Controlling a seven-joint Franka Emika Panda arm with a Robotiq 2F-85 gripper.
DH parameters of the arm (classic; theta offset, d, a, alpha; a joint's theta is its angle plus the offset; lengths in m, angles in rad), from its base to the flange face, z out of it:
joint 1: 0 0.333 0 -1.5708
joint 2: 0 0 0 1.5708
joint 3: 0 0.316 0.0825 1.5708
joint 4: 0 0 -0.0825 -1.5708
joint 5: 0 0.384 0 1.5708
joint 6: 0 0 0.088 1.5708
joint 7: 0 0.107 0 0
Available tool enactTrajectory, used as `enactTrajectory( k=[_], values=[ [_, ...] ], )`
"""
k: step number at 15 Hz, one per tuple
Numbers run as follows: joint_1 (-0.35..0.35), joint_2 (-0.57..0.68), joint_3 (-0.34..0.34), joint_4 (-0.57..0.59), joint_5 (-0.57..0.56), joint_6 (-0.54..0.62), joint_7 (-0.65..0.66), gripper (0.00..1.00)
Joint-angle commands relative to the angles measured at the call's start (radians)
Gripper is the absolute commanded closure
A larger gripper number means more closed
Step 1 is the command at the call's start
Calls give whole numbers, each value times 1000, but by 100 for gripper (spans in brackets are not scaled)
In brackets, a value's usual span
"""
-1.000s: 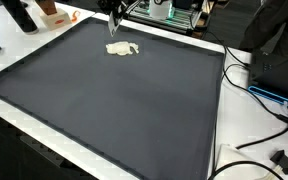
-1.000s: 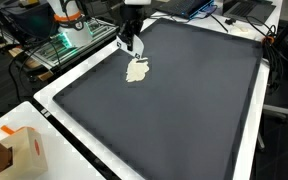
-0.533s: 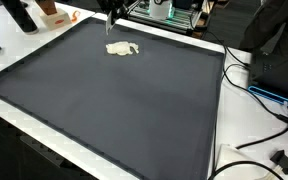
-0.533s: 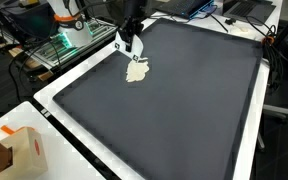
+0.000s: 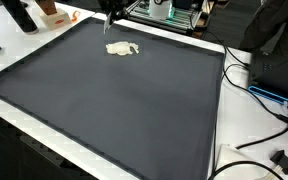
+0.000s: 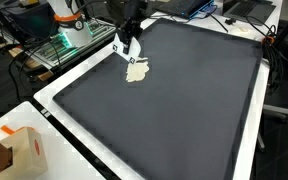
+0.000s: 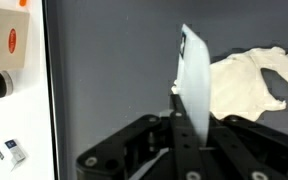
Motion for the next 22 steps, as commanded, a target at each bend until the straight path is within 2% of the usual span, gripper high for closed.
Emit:
enactTrajectory(
  k=[1,6,12,18,22],
  values=[
    [10,12,-1,-7,-84,-12,97,99],
    [9,17,-9,-21,-115,18,127,99],
    [-1,6,-22,-39,-98,77,68,99],
    [-15,-12,-43,-62,-60,181,-56,99],
    [-30,-31,-61,-83,5,261,-182,99]
  ],
)
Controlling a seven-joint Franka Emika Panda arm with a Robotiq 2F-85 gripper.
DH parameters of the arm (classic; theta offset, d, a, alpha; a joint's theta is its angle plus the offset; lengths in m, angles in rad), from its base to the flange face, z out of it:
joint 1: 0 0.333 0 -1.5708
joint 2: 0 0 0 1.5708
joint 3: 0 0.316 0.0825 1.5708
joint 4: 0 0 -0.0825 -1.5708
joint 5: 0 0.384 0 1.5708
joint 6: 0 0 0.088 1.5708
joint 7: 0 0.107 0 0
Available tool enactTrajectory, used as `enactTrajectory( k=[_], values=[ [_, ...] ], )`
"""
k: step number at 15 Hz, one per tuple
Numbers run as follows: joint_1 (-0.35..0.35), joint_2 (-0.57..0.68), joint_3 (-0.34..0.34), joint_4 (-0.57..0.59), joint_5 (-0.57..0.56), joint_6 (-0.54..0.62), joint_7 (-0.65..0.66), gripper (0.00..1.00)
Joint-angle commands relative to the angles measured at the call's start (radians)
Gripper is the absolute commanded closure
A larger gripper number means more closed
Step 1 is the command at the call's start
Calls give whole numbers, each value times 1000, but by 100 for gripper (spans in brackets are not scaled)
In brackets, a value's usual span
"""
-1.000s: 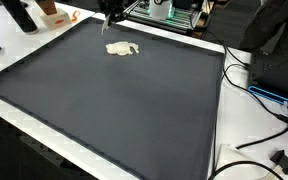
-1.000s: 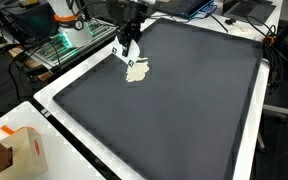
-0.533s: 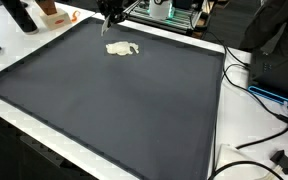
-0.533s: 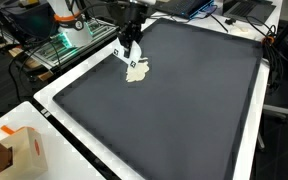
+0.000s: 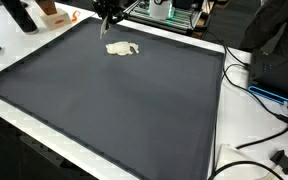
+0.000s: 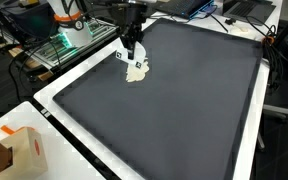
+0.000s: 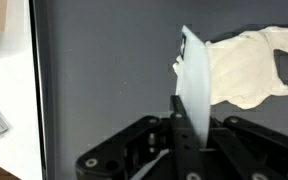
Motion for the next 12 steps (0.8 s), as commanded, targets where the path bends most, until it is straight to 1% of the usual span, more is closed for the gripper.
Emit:
enactTrajectory(
  k=[1,4,9,12],
  values=[
    [-20,-48,-19,-52,92,82,-144,99],
    [-28,-68,-29,-72,211,119,-270,99],
    [-30,-108,-44,-89,424,121,-486,99],
    [-28,-128,-54,-88,501,108,-576,99]
  ],
)
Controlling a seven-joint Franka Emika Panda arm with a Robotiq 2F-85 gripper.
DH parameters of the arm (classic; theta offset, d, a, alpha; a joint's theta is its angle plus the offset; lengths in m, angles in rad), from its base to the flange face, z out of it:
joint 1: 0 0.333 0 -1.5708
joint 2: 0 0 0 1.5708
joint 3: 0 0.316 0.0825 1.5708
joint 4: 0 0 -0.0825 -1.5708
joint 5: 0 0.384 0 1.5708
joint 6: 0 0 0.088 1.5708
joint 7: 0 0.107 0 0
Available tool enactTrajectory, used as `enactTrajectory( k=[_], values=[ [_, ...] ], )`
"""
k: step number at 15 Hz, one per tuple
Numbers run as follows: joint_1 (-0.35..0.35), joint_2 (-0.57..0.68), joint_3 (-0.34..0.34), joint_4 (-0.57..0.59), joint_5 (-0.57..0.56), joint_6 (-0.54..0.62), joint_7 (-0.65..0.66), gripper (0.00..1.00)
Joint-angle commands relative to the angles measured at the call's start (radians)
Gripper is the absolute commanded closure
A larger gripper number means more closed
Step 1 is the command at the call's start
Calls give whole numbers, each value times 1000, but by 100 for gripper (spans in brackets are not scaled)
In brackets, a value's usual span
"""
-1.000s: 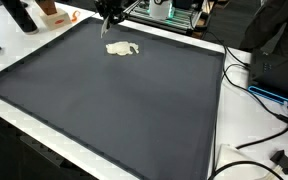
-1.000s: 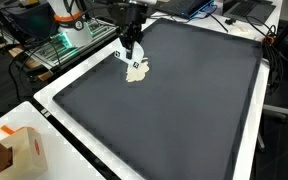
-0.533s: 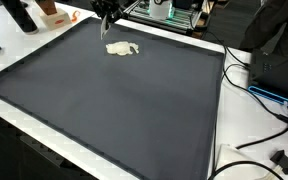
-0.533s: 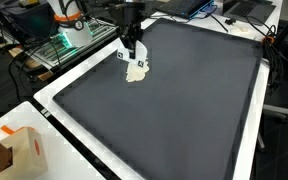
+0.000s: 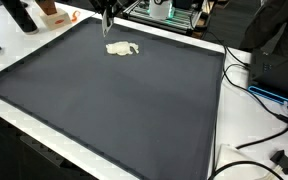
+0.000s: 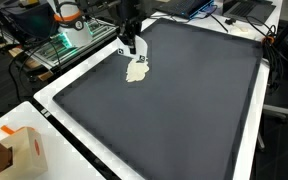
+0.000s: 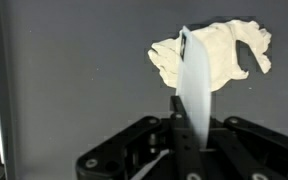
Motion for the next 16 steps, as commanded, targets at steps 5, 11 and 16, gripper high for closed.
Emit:
enactTrajectory(
  k=[5,11,16],
  values=[
    [0,-29,-13,-4,108,-3,-123,99],
    [1,-28,-13,2,111,-3,-126,99],
    [-4,74,-45,4,268,39,-313,99]
  ],
)
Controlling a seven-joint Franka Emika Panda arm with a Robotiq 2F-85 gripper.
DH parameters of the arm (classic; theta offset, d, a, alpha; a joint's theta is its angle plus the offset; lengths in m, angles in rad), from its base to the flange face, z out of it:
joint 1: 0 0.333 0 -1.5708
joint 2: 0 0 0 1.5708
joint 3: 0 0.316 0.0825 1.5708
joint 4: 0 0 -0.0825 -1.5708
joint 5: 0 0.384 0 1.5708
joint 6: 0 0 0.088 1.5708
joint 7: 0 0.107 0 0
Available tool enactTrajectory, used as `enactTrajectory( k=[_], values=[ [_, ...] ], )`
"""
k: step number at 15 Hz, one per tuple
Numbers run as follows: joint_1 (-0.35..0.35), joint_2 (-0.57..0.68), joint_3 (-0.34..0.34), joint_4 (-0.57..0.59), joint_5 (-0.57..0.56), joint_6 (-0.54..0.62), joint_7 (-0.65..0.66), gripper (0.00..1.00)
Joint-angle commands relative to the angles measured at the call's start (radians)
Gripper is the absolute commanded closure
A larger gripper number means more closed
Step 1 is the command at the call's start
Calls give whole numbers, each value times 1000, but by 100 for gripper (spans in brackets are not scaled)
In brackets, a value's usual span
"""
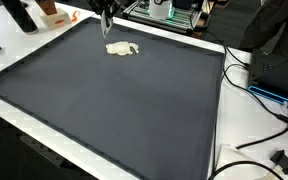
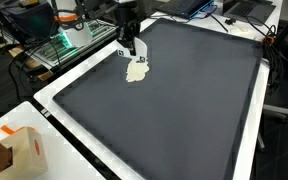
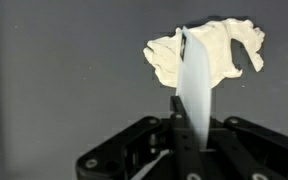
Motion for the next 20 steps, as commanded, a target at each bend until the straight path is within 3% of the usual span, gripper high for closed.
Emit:
enactTrajectory(
  k=[1,5,15,20],
  values=[
    [-6,64,-19,-17,170,50,-203,99],
    [-36,84,-5,-67,342,113,-419,99],
    [-55,183,16,-68,613,267,-634,99],
    [-41,261,4,-19,585,283,-597,99]
  ],
)
